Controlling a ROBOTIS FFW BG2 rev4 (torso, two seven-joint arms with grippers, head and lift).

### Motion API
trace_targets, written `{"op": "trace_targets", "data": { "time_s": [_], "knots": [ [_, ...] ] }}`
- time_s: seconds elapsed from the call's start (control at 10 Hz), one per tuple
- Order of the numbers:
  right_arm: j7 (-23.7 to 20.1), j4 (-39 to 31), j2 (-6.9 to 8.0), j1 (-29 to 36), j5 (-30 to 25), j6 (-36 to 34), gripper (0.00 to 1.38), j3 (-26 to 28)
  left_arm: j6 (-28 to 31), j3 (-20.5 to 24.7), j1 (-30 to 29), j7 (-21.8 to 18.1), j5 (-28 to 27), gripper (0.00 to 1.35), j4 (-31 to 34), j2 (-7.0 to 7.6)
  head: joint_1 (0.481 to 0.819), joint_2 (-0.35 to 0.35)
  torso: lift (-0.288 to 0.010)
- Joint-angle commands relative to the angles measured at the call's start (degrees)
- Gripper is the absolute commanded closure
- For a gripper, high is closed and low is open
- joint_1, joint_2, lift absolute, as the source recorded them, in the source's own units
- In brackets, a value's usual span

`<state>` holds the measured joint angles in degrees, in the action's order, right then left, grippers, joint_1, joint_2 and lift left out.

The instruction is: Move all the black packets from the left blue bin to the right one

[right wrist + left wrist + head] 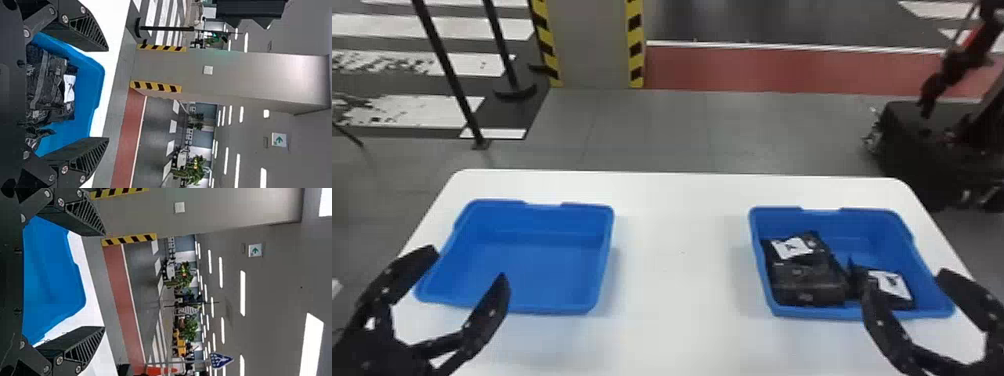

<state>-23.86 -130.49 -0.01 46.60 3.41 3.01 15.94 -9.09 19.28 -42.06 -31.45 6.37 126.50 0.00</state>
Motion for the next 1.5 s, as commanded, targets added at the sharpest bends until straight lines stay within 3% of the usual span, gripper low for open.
{"op": "trace_targets", "data": {
  "time_s": [0.0,0.5,1.4],
  "knots": [
    [0.04,-1.48,0.06,3.46,-0.51,0.22,0.24,-0.2,-1.32,-0.39,-2.8,0.25,-0.04,0.19,0.56,-0.15,0.695,0.006,-0.11],
    [2.33,-5.7,0.06,12.46,0.63,0.22,0.24,-3.37,-2.59,-1.26,-6.59,2.01,0.31,0.2,2.1,-0.15,0.695,0.039,-0.11],
    [2.94,-6.54,0.06,11.9,1.24,2.33,0.24,-3.72,-0.76,-1.62,-7.44,3.24,0.93,0.19,2.1,-0.15,0.695,0.052,-0.11]
  ]
}}
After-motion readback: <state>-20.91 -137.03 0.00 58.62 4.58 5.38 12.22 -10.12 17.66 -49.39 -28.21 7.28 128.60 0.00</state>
